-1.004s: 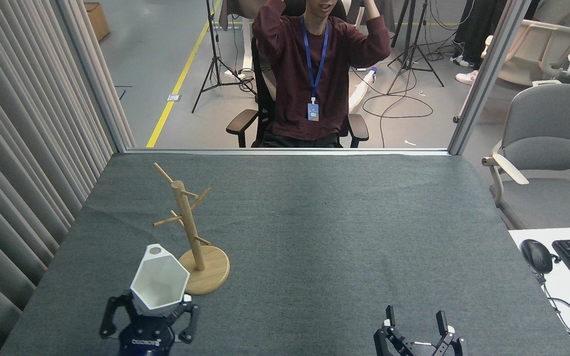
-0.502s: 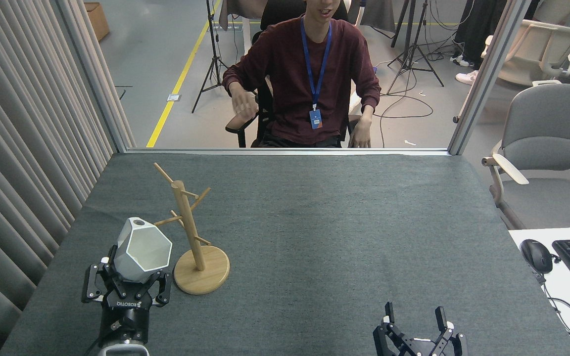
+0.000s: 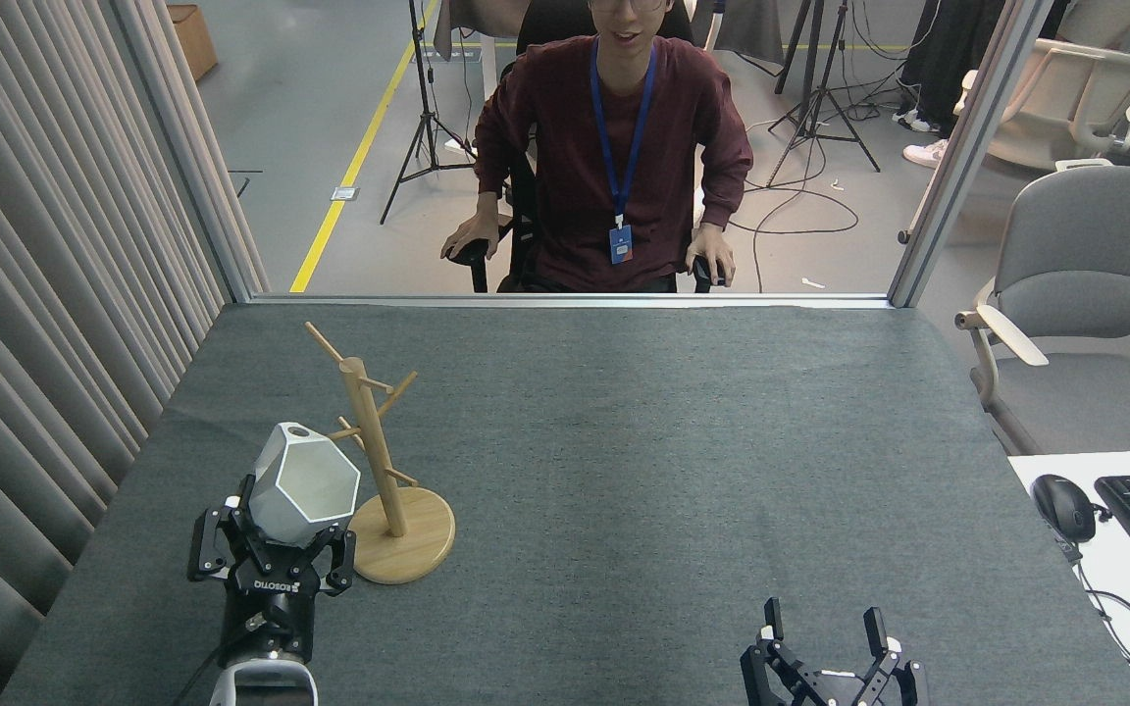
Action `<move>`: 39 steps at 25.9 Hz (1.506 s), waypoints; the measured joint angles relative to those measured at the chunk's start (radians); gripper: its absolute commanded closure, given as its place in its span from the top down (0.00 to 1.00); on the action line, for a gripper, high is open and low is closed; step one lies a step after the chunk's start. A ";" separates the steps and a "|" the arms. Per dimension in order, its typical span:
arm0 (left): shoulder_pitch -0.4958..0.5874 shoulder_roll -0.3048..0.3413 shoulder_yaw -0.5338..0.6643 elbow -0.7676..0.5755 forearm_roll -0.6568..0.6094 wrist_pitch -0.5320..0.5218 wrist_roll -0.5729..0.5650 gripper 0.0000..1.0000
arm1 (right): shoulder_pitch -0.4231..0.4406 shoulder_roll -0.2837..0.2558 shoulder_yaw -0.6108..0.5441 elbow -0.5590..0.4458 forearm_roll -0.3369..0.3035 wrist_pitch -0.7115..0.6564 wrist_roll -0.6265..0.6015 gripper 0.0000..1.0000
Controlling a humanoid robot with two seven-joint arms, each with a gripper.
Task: Hang cup on storage rack
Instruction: 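Raise the cup and hook it onto a peg of the mug tree, then open the left gripper and pull it back from the hanging cup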
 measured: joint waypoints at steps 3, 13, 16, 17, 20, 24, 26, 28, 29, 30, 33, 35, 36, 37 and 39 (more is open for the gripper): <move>-0.015 -0.012 -0.004 0.018 -0.006 0.000 0.002 0.64 | -0.001 0.000 -0.001 0.002 -0.002 0.000 0.000 0.98; -0.029 -0.045 -0.021 0.050 -0.045 0.000 0.028 0.99 | 0.000 0.003 -0.002 0.011 -0.003 0.001 -0.005 0.98; -0.029 -0.051 -0.030 0.050 -0.046 0.000 0.039 0.99 | 0.000 0.003 -0.003 0.013 -0.004 0.002 -0.007 0.98; -0.029 -0.054 -0.033 0.050 -0.046 0.000 0.042 0.99 | 0.000 0.003 -0.004 0.014 -0.004 0.002 -0.007 0.98; -0.028 -0.056 -0.040 0.050 -0.046 0.000 0.044 0.99 | 0.001 0.004 -0.016 0.014 -0.004 0.002 -0.007 0.98; -0.017 -0.055 -0.045 0.041 -0.044 -0.001 0.046 0.99 | 0.003 0.005 -0.026 0.014 -0.004 -0.006 -0.007 0.98; -0.004 -0.053 -0.045 0.036 -0.043 -0.001 0.046 0.99 | 0.003 0.006 -0.028 0.014 -0.004 -0.008 -0.007 0.98; 0.013 -0.050 -0.045 0.027 -0.042 -0.001 0.047 0.99 | 0.003 0.006 -0.030 0.014 -0.004 -0.009 -0.008 0.98; 0.021 -0.049 -0.045 0.024 -0.041 -0.001 0.047 0.99 | 0.003 0.007 -0.030 0.014 -0.004 -0.009 -0.008 0.98; 0.031 -0.048 -0.044 0.019 -0.040 -0.001 0.047 0.99 | 0.003 0.007 -0.030 0.014 -0.004 -0.009 -0.008 0.98; 0.060 -0.044 -0.038 0.001 -0.037 -0.001 0.047 0.99 | 0.001 0.007 -0.030 0.014 -0.004 -0.010 -0.008 0.98; 0.080 -0.041 -0.035 -0.020 -0.031 -0.001 0.047 0.99 | 0.001 0.006 -0.030 0.014 -0.004 -0.011 -0.008 0.98; 0.094 -0.039 -0.034 -0.036 -0.023 -0.001 0.047 0.99 | 0.001 0.006 -0.030 0.014 -0.004 -0.011 -0.008 0.98; 0.109 -0.037 -0.033 -0.053 -0.013 -0.001 0.047 0.99 | 0.001 0.005 -0.029 0.014 -0.004 -0.011 -0.008 0.98; 0.146 -0.032 -0.034 -0.097 0.019 -0.010 0.047 0.99 | 0.000 0.004 -0.029 0.014 -0.004 -0.011 -0.008 0.98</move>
